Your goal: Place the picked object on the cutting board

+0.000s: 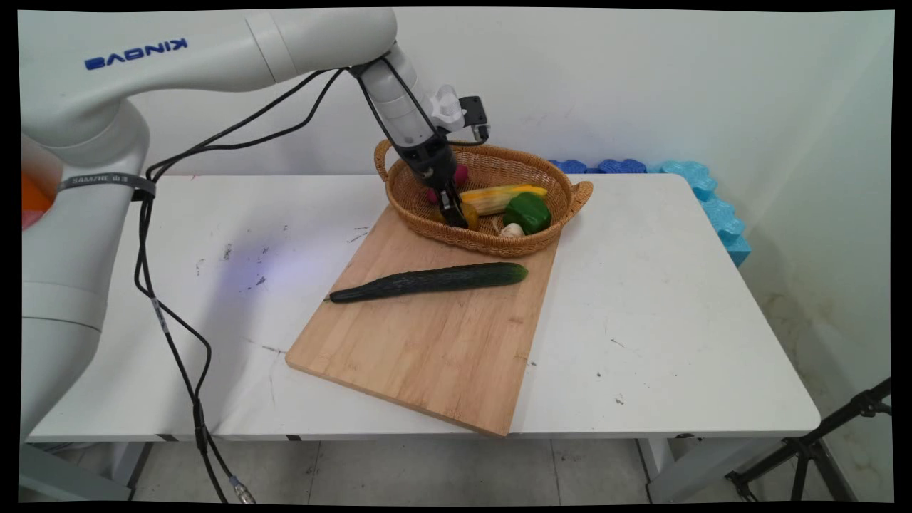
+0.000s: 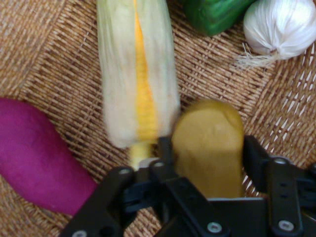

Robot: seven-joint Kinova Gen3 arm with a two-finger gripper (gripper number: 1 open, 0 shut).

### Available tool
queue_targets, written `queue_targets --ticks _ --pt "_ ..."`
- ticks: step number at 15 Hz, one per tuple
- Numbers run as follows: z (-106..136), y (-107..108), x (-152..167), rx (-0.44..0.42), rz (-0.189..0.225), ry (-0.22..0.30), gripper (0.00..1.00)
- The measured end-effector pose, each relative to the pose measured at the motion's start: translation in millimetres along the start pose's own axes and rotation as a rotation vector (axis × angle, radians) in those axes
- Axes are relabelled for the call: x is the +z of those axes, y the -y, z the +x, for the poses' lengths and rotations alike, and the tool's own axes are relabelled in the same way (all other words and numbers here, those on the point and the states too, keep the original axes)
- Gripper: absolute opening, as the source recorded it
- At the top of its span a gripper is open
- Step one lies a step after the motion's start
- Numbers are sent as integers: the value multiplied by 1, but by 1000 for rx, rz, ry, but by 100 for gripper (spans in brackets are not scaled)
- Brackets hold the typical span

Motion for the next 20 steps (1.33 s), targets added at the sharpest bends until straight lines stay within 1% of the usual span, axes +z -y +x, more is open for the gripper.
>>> queue_targets --ticks 5,9,12,13,15,17,20 --pt "3 0 5 5 -5 -11 0" --pt "10 -2 -6 0 13 -42 0" --pt "14 -9 -34 -12 37 -88 0" --pt "14 -11 -42 -16 41 -98 0" --pt "13 -20 -68 -27 45 -135 0" --pt "7 -33 -93 -34 36 -168 0" --pt "-5 -58 -124 -25 -2 -211 0"
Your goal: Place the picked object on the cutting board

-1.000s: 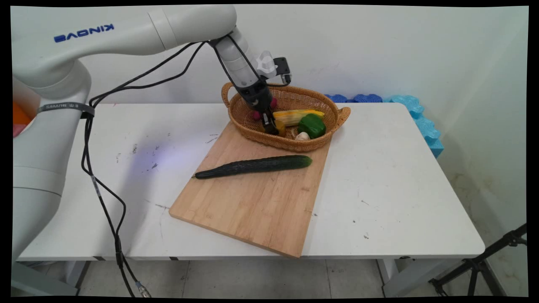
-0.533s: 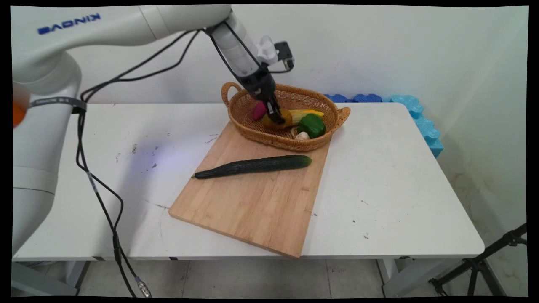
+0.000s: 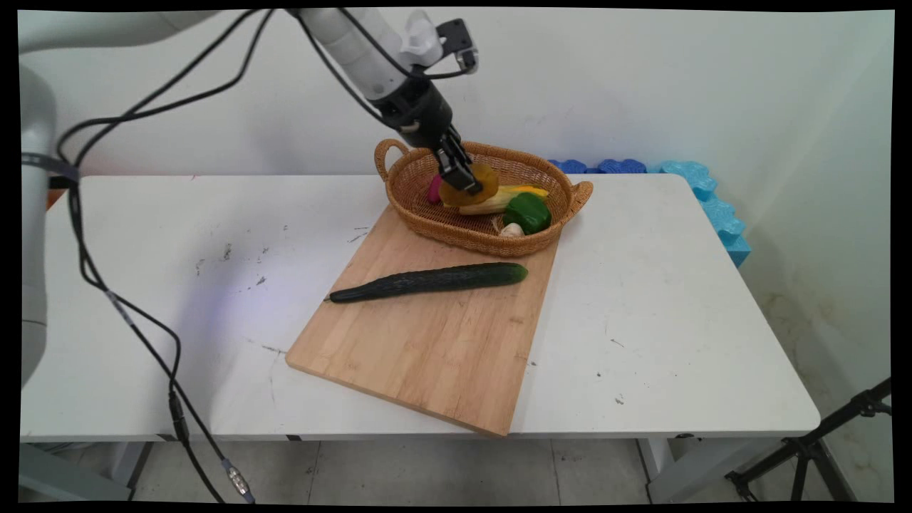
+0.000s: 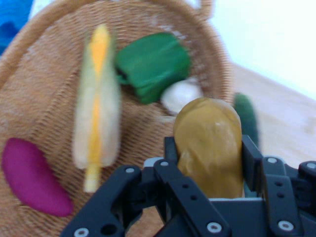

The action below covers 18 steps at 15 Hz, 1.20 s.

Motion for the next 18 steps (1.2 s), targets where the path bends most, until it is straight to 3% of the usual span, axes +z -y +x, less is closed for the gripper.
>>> queue_targets --ticks 8,13,18 --pt "-32 -63 -33 -2 -107 -40 0" --pt "-61 -101 -16 -16 -150 -13 0" --pt "-80 -119 10 -17 -156 12 0"
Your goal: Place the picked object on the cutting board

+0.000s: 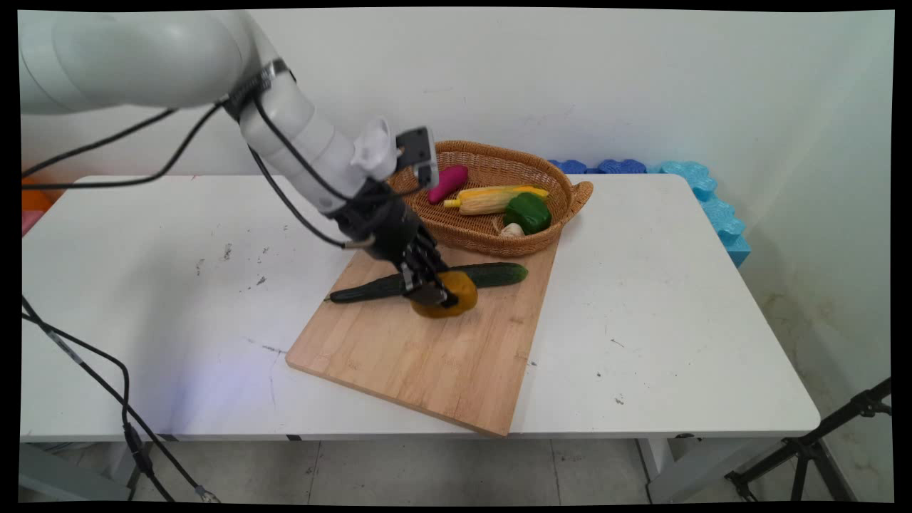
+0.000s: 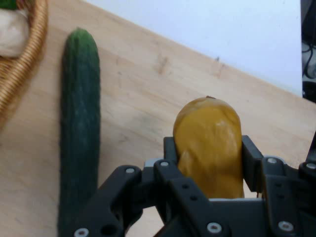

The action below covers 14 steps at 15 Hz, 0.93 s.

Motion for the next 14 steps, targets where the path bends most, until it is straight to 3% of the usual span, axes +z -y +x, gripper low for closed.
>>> queue_targets --ticks 10,11,14 --pt "-22 -9 55 -9 17 22 0" --pt "-22 -9 57 -9 19 21 100" --pt "-23 -10 65 -12 25 17 100"
